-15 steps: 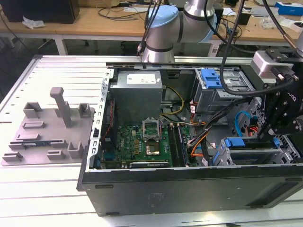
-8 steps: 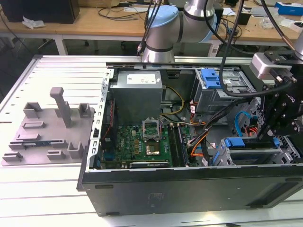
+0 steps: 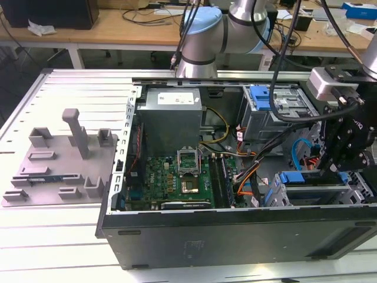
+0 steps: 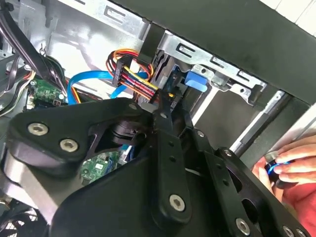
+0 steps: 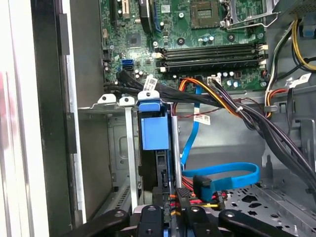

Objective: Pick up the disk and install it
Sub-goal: 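Insert the first disk wire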

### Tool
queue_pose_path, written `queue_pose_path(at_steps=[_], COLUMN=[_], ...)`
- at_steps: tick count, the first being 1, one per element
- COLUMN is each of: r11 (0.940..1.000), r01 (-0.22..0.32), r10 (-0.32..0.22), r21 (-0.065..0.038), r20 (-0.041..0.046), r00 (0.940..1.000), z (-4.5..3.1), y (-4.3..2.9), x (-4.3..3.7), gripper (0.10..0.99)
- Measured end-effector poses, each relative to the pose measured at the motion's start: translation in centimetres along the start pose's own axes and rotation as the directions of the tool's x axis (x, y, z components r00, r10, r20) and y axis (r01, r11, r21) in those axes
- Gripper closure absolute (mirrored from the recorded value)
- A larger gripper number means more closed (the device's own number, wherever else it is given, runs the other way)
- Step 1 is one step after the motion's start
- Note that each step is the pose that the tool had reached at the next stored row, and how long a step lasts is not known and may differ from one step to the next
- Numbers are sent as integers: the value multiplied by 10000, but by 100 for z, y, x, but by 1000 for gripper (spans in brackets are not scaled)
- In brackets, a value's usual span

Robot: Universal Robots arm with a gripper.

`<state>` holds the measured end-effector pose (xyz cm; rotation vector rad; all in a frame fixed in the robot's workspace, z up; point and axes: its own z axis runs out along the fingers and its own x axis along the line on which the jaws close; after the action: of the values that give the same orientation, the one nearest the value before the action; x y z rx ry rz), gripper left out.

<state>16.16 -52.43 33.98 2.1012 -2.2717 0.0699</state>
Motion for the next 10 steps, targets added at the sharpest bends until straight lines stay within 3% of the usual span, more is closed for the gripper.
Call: queue_pose_path(at_steps=[3,4,10], r11=[10000,10000,10000], r01=[1,0,0], r10=[-1,0,0], r21=[1,0,0], r20=[-3,-1,-1], r00=[10000,10000,10000], z=[-93,-171,-418], y=[0,0,-1], x=[6,11,27], gripper=[843,843,843])
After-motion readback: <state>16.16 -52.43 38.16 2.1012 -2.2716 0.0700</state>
